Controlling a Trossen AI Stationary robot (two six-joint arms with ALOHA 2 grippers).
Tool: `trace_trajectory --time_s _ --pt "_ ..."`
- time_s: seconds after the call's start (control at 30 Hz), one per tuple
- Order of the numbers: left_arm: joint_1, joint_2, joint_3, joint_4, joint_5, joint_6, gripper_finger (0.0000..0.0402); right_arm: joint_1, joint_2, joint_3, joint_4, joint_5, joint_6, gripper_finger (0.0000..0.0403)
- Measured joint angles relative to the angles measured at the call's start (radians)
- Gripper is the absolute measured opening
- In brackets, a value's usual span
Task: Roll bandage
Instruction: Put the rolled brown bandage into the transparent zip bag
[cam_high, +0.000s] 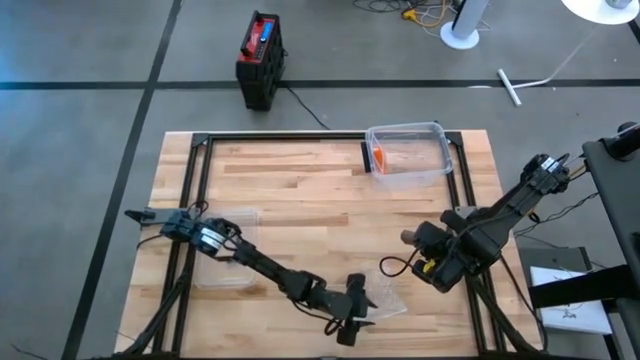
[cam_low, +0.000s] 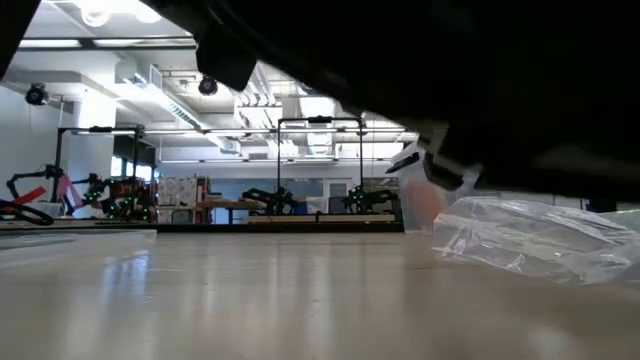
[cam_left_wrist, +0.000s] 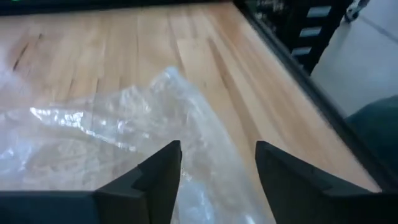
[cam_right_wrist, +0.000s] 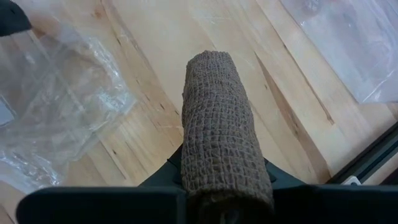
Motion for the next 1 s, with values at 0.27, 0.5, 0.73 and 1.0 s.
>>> trace_trajectory --time_s 0.27,0.5,0.73,1.0 --pt "0.001 0.017 -0.002 -0.063 -0.052 0.008 0.0232 -0.012 0.0 -0.001 0.016 -0.001 -0.003 0.005" --pt "0.022 0.016 -0.003 -0.107 -0.082 0.001 0.0192 -0.019 0.0 -0.001 0.02 -0.001 -0.008 0.005" --pt "0.042 -0.046 0.001 -0.204 -0.08 -0.026 0.0032 -0.019 0.0 -0.001 0.023 -0.001 -0.008 0.005" --pt "0.046 -0.235 -0.005 -0.431 -0.256 0.035 0.0005 -0.019 0.0 -0.001 0.025 -0.001 -0.018 0.005"
